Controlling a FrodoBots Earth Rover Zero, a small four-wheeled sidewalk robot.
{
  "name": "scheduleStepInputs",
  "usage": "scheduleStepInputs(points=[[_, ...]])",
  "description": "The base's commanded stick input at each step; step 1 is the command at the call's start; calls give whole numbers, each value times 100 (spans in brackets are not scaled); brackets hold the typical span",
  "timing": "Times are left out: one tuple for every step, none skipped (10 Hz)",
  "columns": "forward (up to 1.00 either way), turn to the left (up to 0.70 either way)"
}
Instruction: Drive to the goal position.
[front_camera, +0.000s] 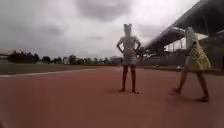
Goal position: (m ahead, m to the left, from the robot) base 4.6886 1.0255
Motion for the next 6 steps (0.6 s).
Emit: scheduleStepInputs(points=[[70, 0], [70, 0], [70, 0], [70, 35], [70, 35], [70, 35]])
